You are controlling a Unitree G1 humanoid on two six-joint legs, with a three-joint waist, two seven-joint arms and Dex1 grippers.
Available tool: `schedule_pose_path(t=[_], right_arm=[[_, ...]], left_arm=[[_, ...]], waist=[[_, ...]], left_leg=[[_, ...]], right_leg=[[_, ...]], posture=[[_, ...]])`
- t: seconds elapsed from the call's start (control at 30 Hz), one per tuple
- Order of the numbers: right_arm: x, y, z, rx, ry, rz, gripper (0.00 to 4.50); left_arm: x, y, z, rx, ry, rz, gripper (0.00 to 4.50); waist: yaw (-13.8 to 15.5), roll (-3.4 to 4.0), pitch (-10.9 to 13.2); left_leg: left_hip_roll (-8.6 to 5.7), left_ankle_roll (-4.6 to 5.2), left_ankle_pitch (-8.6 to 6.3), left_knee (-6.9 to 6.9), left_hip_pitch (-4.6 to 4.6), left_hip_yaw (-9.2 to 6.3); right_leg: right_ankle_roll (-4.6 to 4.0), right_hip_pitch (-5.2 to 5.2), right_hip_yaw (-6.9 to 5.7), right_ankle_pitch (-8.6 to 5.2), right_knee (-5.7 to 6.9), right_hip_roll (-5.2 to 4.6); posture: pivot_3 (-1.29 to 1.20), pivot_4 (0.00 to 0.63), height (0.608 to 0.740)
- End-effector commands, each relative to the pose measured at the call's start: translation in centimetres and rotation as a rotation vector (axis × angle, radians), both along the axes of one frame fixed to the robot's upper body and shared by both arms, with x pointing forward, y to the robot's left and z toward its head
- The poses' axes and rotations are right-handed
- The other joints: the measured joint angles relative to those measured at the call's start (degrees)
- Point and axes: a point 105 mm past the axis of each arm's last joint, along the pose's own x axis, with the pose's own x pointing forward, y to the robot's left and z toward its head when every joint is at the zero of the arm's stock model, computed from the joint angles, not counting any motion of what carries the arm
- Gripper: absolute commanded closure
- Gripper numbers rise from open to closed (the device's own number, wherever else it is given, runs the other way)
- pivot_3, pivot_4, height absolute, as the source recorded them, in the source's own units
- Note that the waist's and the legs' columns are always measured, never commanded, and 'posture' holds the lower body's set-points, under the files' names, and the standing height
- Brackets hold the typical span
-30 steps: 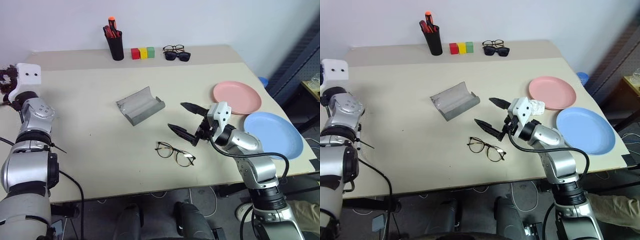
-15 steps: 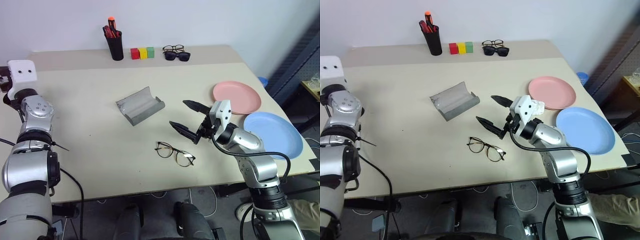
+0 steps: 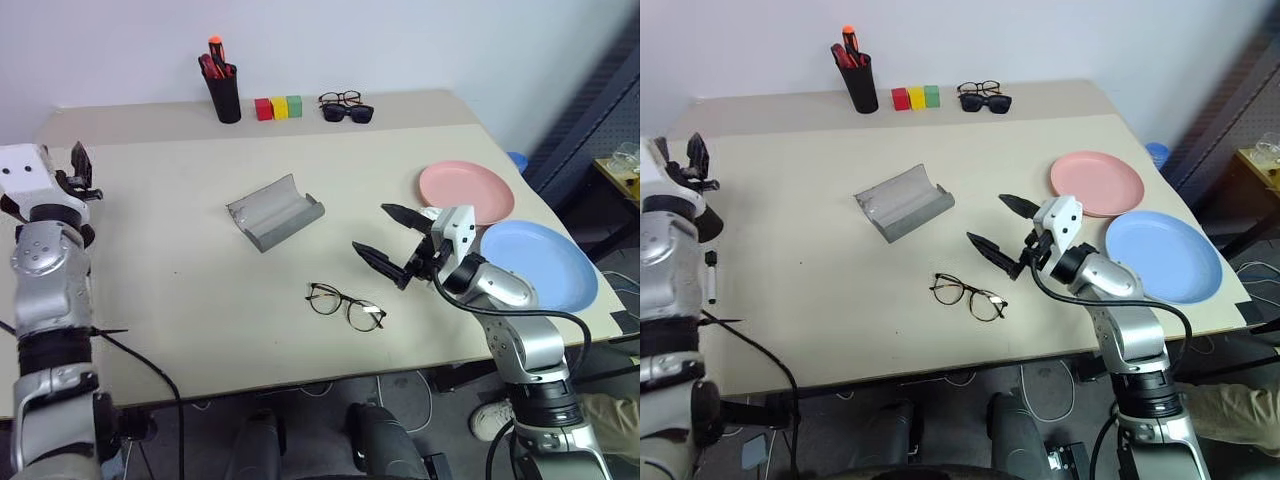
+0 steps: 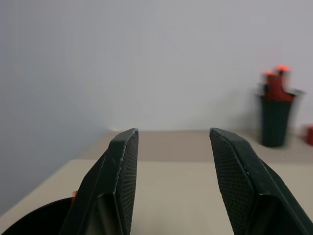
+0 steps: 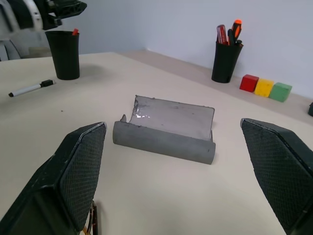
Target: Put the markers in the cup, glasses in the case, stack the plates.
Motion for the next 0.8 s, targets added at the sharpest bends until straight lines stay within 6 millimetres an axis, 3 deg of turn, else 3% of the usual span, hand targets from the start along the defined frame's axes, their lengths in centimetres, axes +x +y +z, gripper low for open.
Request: schedule_pose_path(t=[0.03, 0.23, 0.4, 0.8], right_arm=[[-0.4, -0.1, 1.2, -0.011, -0.047, 0.059, 0.00], [-1.1, 0.6, 1.8, -0.016, -0.053, 0.177, 0.00], [-2.1, 2.5, 2.8, -0.012, -0.061, 0.345, 0.00], [-1.4, 3.2, 3.4, -0.019, -0.089, 0.363, 0.00]], left_arm=[[-1.4, -1.1, 0.0, -0.074, 0.116, -0.051, 2.20], [-4.6, 0.2, -5.0, -0.185, 0.436, 0.102, 2.20], [-6.5, 2.4, -8.5, -0.254, 0.631, 0.298, 2.20], [-6.1, 5.2, -9.8, -0.384, 0.743, 0.494, 2.20]], waist=[[0.04, 0.00, 0.00], [-0.63, -0.04, 0.03], [-0.63, -0.04, 0.03], [-0.35, -0.20, 0.07]], left_leg=[[0.00, 0.00, 0.00, 0.00, 0.00, 0.00], [0.01, 0.01, 0.00, -0.06, 0.00, -0.06], [0.01, 0.01, 0.00, -0.07, 0.06, -0.10], [0.00, 0.00, 0.00, -0.08, 0.00, -0.15]], right_leg=[[0.00, 0.01, 0.00, 0.00, 0.00, -0.02], [0.04, -0.03, 0.00, -0.03, 0.01, 0.04], [0.02, -0.05, 0.00, -0.04, 0.07, 0.08], [0.01, -0.05, -0.01, -0.03, -0.01, 0.10]], posture=[[0.00, 0.150, 0.740], [0.00, 0.150, 0.740], [0.00, 0.150, 0.740], [0.00, 0.150, 0.740]])
